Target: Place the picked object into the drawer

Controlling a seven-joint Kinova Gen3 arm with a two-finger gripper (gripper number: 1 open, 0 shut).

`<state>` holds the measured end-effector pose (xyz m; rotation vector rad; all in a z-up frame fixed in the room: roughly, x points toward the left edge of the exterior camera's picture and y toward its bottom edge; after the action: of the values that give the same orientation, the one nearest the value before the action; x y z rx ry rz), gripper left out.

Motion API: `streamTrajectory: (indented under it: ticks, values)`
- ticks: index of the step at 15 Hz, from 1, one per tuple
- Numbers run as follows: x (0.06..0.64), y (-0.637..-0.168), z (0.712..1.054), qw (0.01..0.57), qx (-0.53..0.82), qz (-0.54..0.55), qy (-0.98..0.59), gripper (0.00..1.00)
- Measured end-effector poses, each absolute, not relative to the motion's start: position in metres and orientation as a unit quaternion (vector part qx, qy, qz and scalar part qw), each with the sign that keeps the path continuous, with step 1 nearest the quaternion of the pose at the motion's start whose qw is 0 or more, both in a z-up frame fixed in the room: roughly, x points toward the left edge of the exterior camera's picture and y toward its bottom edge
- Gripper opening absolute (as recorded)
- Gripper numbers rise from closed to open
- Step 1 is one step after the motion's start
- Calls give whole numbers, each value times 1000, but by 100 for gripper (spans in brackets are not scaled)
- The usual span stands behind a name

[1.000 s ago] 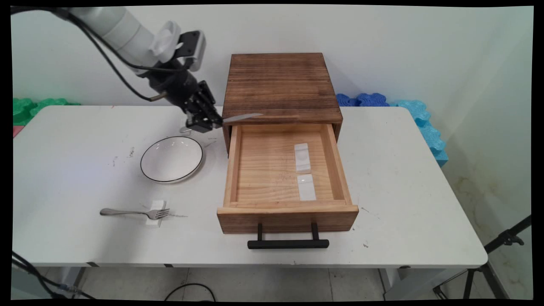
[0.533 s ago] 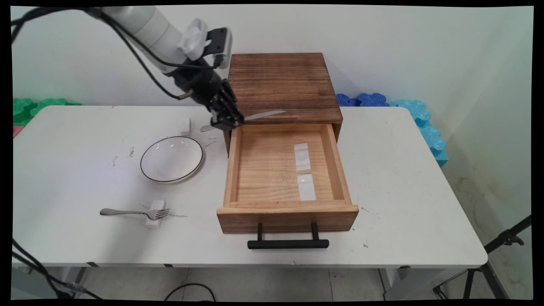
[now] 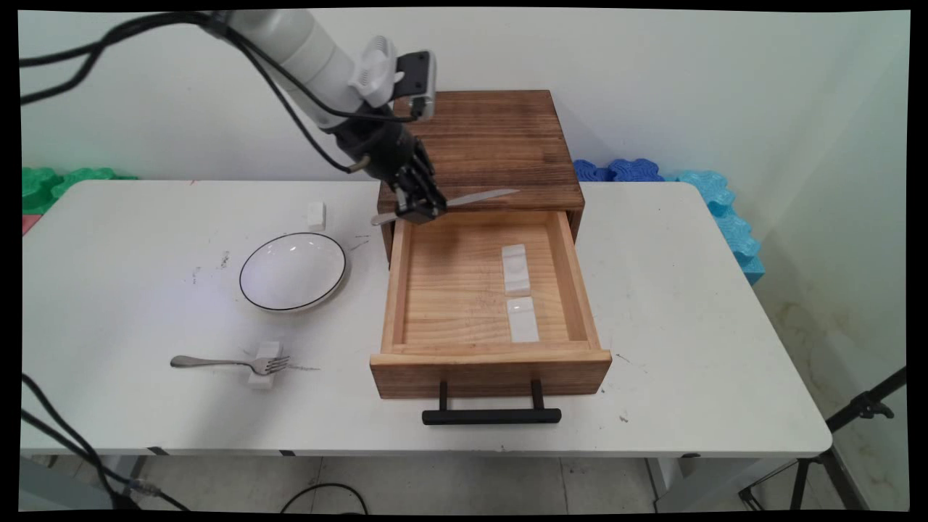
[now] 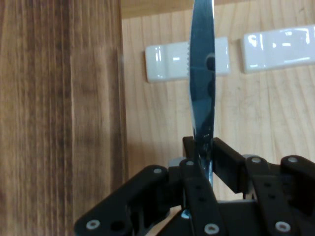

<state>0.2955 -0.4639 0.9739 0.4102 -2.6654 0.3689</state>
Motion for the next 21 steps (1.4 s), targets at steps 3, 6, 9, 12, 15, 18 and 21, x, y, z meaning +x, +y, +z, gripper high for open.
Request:
streamTrajectory:
  ticks: [3,6,9,12,15,18,21]
  values:
    - [283,-471,969,208,146,133,-958,0]
    - [272,-477,964,208,146,133,-958,0]
    - [260,-484,954,206,145,133,-959,0]
    - [250,-491,943,205,144,133,-959,0]
    - [244,-496,932,203,144,131,-960,0]
    - [239,-499,922,201,144,130,-960,0]
    - [234,-502,909,198,144,127,-961,0]
